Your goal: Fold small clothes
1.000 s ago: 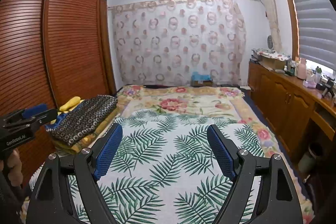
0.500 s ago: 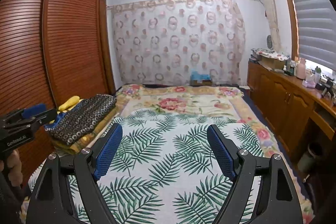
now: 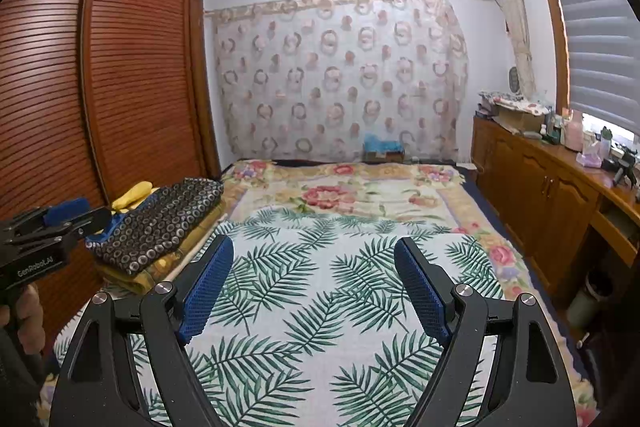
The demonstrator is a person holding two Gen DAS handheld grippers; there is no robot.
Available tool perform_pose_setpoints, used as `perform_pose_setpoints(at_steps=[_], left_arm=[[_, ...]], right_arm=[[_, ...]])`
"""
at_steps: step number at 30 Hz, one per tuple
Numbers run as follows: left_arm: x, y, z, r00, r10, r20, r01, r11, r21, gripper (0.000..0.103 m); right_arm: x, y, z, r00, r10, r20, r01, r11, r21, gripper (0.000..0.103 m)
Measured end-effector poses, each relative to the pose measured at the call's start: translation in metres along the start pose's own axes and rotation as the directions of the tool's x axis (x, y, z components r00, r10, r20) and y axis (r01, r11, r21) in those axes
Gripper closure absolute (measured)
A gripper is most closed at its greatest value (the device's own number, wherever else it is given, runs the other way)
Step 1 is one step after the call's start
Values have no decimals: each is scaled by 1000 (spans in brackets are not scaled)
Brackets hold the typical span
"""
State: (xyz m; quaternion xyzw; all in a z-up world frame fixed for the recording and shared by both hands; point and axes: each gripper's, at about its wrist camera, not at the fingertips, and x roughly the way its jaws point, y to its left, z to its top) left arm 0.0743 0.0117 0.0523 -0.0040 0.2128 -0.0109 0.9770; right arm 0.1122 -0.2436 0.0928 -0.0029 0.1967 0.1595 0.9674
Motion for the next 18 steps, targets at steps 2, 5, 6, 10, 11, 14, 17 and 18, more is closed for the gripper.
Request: perform_pose_setpoints(at_steps=[2,5,6,10,11,14,17,18], left_arm=[[0,0,0,1000,0,1,0,1000,1,49],[0,0,0,1000,0,0,0,1000,0,49],[0,0,0,1000,1,0,-1,1000,0,49],[0,0,0,1000,0,1,0,1000,0,49],[0,0,0,1000,0,0,0,1000,0,49],[0,0,-1,1000,0,0,0,1000,0,49],[0,0,-1,1000,0,0,0,1000,0,49],[0,0,-1,1000,0,1,0,1000,0,49]], right_arm=[[0,0,0,1000,0,0,0,1000,1,19],[0,0,0,1000,1,0,-1,1000,0,19],[0,0,0,1000,1,0,-1,1000,-1,18],[0,-1,0,1000,1,0,-1,1000,0,19],[0,0,0,1000,1,0,-1,1000,-1,19],[0,0,0,1000,2,0,-2,1000,1,18],[-1,-1,0,1000,1,0,-1,1000,0,18],[-1,-1,-1,1000,0,0,0,1000,0,18]])
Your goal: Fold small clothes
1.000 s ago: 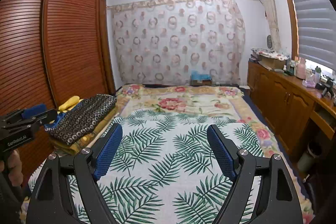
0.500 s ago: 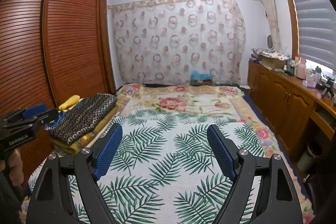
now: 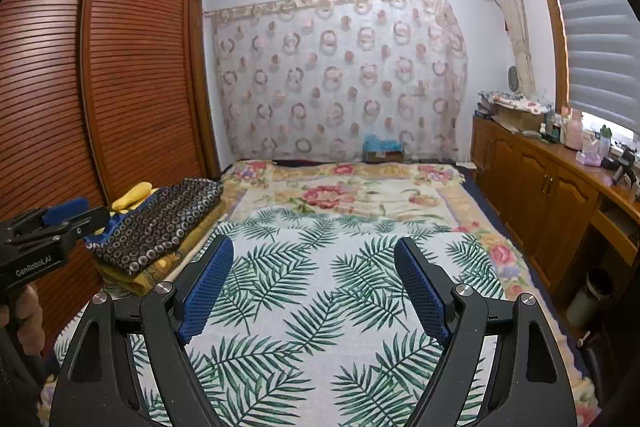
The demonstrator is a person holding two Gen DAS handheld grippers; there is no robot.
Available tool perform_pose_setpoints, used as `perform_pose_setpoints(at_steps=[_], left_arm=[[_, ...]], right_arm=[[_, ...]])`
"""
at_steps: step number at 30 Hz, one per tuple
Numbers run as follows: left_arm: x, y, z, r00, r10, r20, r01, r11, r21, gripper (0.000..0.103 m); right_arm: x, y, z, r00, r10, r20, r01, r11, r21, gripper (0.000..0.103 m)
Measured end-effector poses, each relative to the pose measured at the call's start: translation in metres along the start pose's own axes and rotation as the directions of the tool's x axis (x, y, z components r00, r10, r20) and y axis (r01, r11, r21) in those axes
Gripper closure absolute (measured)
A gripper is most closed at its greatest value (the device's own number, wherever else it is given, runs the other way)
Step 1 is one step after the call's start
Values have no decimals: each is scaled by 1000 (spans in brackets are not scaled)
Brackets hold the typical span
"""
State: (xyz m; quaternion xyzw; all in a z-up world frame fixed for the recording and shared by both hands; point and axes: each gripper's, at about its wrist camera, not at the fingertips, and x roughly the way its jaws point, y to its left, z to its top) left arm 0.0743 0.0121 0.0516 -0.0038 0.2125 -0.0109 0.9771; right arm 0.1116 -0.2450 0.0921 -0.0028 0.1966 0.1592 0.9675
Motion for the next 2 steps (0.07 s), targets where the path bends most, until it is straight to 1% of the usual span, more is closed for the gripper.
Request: perform_pose_setpoints(at_steps=[2], left_arm=[[0,0,0,1000,-1,0,1,1000,0,49]], right_arm=[[0,0,0,1000,0,0,0,1000,2,18]])
